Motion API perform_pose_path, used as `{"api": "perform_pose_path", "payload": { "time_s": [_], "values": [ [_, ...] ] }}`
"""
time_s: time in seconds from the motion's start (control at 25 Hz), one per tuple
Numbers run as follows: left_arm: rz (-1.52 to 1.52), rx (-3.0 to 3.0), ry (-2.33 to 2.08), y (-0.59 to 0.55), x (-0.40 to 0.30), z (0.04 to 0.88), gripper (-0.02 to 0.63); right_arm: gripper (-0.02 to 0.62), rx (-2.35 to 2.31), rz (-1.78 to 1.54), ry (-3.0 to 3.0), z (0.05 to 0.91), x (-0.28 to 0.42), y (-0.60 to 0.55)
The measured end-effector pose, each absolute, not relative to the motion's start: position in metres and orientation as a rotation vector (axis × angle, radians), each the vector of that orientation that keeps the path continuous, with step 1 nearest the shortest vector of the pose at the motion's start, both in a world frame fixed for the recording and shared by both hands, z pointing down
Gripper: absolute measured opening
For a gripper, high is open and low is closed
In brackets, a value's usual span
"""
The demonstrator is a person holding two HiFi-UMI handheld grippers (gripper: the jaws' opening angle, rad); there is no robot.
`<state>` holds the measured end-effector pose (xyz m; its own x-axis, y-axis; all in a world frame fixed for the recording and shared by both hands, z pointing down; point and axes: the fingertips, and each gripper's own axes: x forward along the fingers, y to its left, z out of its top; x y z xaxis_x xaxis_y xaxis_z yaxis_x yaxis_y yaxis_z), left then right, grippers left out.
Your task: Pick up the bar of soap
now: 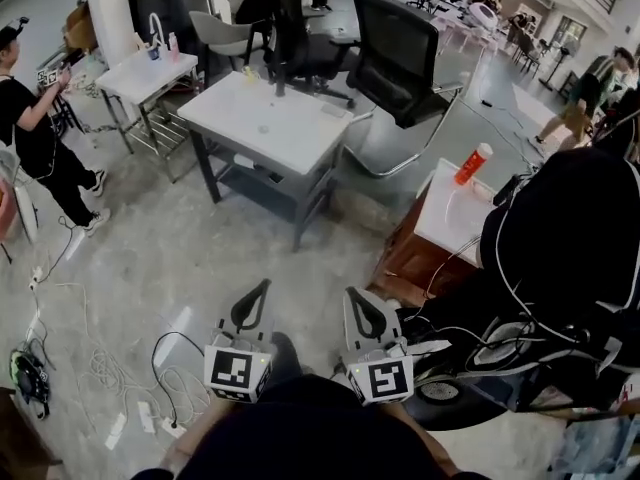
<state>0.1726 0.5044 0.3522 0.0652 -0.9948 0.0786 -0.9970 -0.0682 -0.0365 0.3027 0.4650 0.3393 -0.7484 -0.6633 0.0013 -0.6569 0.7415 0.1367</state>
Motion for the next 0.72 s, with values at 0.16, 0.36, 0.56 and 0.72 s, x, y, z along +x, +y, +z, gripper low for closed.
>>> {"api": "perform_pose_path", "payload": {
  "time_s": [0.16, 0.36, 0.56, 0.72],
  "values": [
    [0.129, 2.288, -2.077, 0.489, 0.179, 0.355, 0.0, 0.018, 1.152, -0.204, -2.874, 0.33, 0.31, 0.447],
    [0.075, 2.35, -2.071, 0.445, 0.164, 0.333, 0.0, 0.018, 1.207, -0.234, -2.865, 0.322, 0.299, 0.412],
    [0.081, 2.42, -2.07, 0.391, 0.131, 0.319, 0.0, 0.031, 1.27, -0.251, -2.847, 0.318, 0.271, 0.368],
    [0.018, 2.441, -2.064, 0.341, 0.094, 0.299, 0.0, 0.092, 1.291, -0.249, -2.861, 0.306, 0.234, 0.319]
  ]
}}
